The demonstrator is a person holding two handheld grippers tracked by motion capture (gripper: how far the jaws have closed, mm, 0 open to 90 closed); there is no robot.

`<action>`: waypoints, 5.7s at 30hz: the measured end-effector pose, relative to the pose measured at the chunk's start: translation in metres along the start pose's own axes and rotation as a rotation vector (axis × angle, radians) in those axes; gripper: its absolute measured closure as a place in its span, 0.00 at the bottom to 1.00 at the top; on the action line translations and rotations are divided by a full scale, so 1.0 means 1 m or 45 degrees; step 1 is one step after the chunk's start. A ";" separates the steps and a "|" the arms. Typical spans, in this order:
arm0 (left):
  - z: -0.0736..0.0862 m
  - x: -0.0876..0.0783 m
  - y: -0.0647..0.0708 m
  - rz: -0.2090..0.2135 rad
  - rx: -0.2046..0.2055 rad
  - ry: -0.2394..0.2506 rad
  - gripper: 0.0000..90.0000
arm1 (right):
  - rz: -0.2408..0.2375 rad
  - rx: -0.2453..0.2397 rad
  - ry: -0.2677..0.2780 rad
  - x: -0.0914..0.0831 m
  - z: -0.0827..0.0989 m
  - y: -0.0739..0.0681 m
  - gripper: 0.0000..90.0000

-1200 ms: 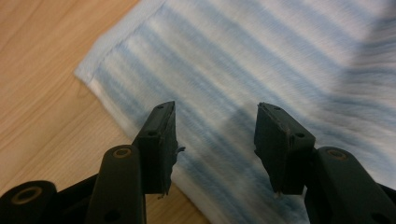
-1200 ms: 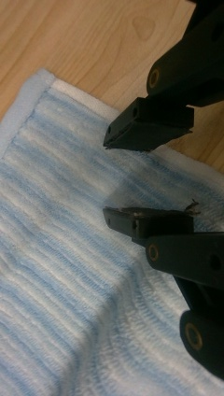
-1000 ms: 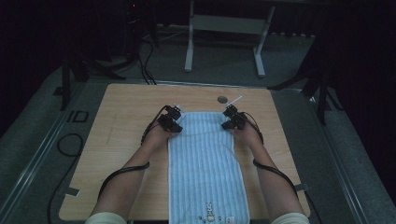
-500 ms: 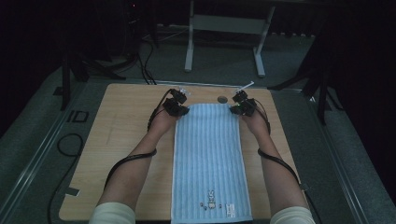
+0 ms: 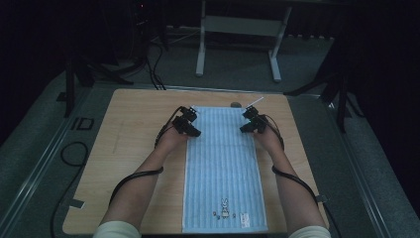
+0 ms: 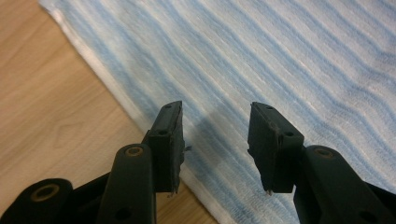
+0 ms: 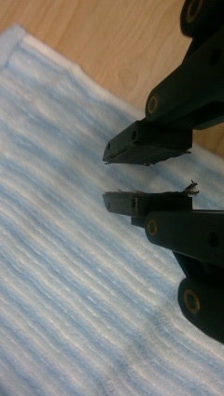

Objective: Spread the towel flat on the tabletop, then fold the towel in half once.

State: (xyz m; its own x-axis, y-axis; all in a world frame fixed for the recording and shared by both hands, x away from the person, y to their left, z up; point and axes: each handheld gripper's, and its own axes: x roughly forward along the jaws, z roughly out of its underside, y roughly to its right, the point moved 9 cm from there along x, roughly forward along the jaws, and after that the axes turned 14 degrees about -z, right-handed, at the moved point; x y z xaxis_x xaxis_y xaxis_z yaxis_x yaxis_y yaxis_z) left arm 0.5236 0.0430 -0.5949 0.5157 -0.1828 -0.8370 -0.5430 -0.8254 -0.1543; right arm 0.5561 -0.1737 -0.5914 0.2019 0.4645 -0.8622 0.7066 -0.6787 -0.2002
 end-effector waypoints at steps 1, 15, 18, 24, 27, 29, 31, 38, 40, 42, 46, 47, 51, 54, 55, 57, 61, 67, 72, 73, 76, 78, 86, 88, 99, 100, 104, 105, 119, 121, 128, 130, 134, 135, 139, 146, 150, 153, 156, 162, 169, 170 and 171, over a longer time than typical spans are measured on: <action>0.001 0.002 0.001 0.002 0.006 -0.009 0.61 | -0.003 0.006 0.004 0.001 0.001 -0.001 0.82; 0.002 0.014 0.019 0.043 0.007 -0.033 0.52 | -0.011 0.044 -0.009 0.004 0.022 0.014 0.72; -0.002 0.016 0.024 0.051 0.017 -0.039 0.52 | 0.000 0.052 -0.014 0.001 0.024 0.019 0.72; -0.011 0.019 0.035 0.072 0.032 -0.040 0.52 | 0.011 0.097 -0.009 -0.006 0.031 0.034 0.72; -0.012 0.017 0.038 0.077 0.031 -0.040 0.50 | 0.012 0.118 -0.008 -0.009 0.033 0.037 0.64; -0.012 0.009 0.040 0.102 0.035 -0.012 0.50 | -0.003 0.112 0.001 -0.014 0.035 0.031 0.64; -0.009 -0.002 0.040 0.127 0.045 0.002 0.62 | 0.002 0.091 0.025 -0.023 0.038 0.024 0.76; 0.014 -0.026 0.054 0.163 0.129 -0.043 0.83 | -0.068 0.057 0.076 -0.043 0.066 -0.009 0.97; 0.021 -0.026 0.059 0.154 0.135 -0.049 0.83 | -0.070 0.062 0.078 -0.042 0.076 -0.014 0.97; 0.027 -0.024 0.063 0.157 0.134 -0.056 0.79 | -0.077 0.059 0.073 -0.040 0.083 -0.017 0.97; 0.035 -0.018 0.070 0.155 0.152 -0.040 0.76 | -0.062 0.060 0.051 -0.031 0.095 -0.021 0.97; 0.035 -0.018 0.070 0.155 0.152 -0.040 0.75 | -0.062 0.060 0.051 -0.031 0.095 -0.021 0.97; 0.035 -0.018 0.070 0.151 0.174 -0.042 0.75 | -0.018 0.005 0.060 -0.028 0.100 -0.027 0.97; 0.037 -0.019 0.072 0.156 0.174 -0.029 0.75 | -0.006 -0.011 0.064 -0.028 0.103 -0.030 0.97; 0.038 -0.020 0.072 0.158 0.177 -0.025 0.73 | -0.005 -0.014 0.074 -0.029 0.106 -0.033 0.95; 0.040 -0.021 0.072 0.161 0.174 -0.024 0.73 | -0.020 -0.015 0.080 -0.030 0.109 -0.036 0.94; 0.042 -0.023 0.074 0.166 0.178 -0.033 0.70 | -0.036 -0.011 0.084 -0.032 0.113 -0.038 0.91; 0.047 -0.041 0.084 0.189 0.196 0.021 0.67 | -0.053 -0.021 0.148 -0.048 0.112 -0.052 0.93; 0.060 -0.044 0.094 0.239 0.234 -0.004 0.68 | -0.085 -0.036 0.106 -0.045 0.127 -0.064 0.93; 0.064 -0.044 0.096 0.246 0.243 -0.016 0.67 | -0.086 -0.034 0.092 -0.042 0.131 -0.064 0.93; 0.071 -0.045 0.097 0.253 0.252 -0.017 0.67 | -0.108 -0.013 0.103 -0.040 0.139 -0.062 0.93; 0.073 -0.047 0.098 0.260 0.253 -0.013 0.67 | -0.116 0.000 0.117 -0.042 0.141 -0.060 0.93; 0.077 -0.052 0.107 0.273 0.271 -0.023 0.61 | -0.107 0.035 0.135 -0.045 0.145 -0.056 0.90; 0.073 -0.053 0.103 0.246 0.254 0.000 0.54 | -0.105 0.027 0.159 -0.050 0.141 -0.056 0.87; 0.049 -0.047 0.056 0.137 0.141 0.072 0.49 | 0.017 0.064 0.165 -0.068 0.103 -0.015 0.71; 0.046 -0.045 0.051 0.126 0.125 0.082 0.49 | 0.030 0.069 0.169 -0.068 0.099 -0.010 0.70; 0.033 -0.034 0.031 0.062 0.087 0.064 0.49 | 0.041 0.121 0.151 -0.061 0.082 0.008 0.68; 0.030 -0.031 0.027 0.059 0.073 0.054 0.49 | 0.041 0.132 0.139 -0.058 0.078 0.013 0.68; 0.004 0.008 0.006 -0.015 -0.021 -0.004 0.49 | 0.060 0.265 0.061 -0.030 0.058 0.050 0.63; 0.005 0.012 0.005 -0.010 -0.034 -0.015 0.49 | 0.068 0.270 0.057 -0.028 0.059 0.052 0.64; 0.004 0.018 0.009 -0.052 0.007 -0.011 0.49 | 0.068 0.245 0.016 -0.023 0.056 0.050 0.64; 0.004 0.018 0.011 -0.055 0.004 -0.004 0.49 | 0.076 0.217 -0.002 -0.022 0.054 0.047 0.69; 0.001 0.016 0.017 -0.039 0.017 -0.001 0.62 | 0.064 0.196 -0.022 -0.020 0.052 0.041 0.79; 0.001 0.016 0.018 -0.033 0.020 0.002 0.67 | 0.060 0.195 -0.019 -0.020 0.052 0.041 0.81; -0.002 0.017 0.022 0.005 0.004 -0.002 0.85 | 0.034 0.194 -0.004 -0.019 0.051 0.039 0.94; -0.005 0.014 0.027 0.033 0.039 -0.042 0.98 | 0.056 0.160 -0.033 -0.018 0.049 0.036 0.99; -0.011 0.001 0.024 0.033 0.031 0.015 0.98 | 0.063 0.149 0.012 -0.026 0.045 0.034 0.99; -0.013 -0.013 0.021 0.044 0.036 0.056 0.98 | 0.036 0.138 0.072 -0.040 0.039 0.029 0.99; -0.011 -0.021 0.021 0.053 0.035 0.076 0.98 | 0.035 0.114 0.090 -0.048 0.038 0.026 0.99; -0.004 -0.042 0.023 0.086 0.042 0.112 0.98 | 0.009 0.069 0.138 -0.066 0.041 0.014 0.99; 0.026 -0.066 0.039 0.130 0.093 0.127 0.97 | -0.035 0.003 0.182 -0.086 0.069 -0.013 0.98; 0.030 -0.067 0.042 0.126 0.097 0.124 0.97 | -0.044 -0.002 0.185 -0.087 0.073 -0.017 0.98; 0.035 -0.067 0.046 0.130 0.111 0.120 0.97 | -0.053 -0.007 0.178 -0.087 0.078 -0.021 0.98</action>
State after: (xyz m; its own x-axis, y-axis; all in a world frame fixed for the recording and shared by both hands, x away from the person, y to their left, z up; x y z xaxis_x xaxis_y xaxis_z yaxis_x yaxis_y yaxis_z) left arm 0.4410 0.0364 -0.5641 0.5123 -0.3161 -0.7985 -0.6493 -0.7511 -0.1192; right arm 0.4711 -0.2443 -0.5488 0.2647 0.5670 -0.7800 0.7197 -0.6545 -0.2315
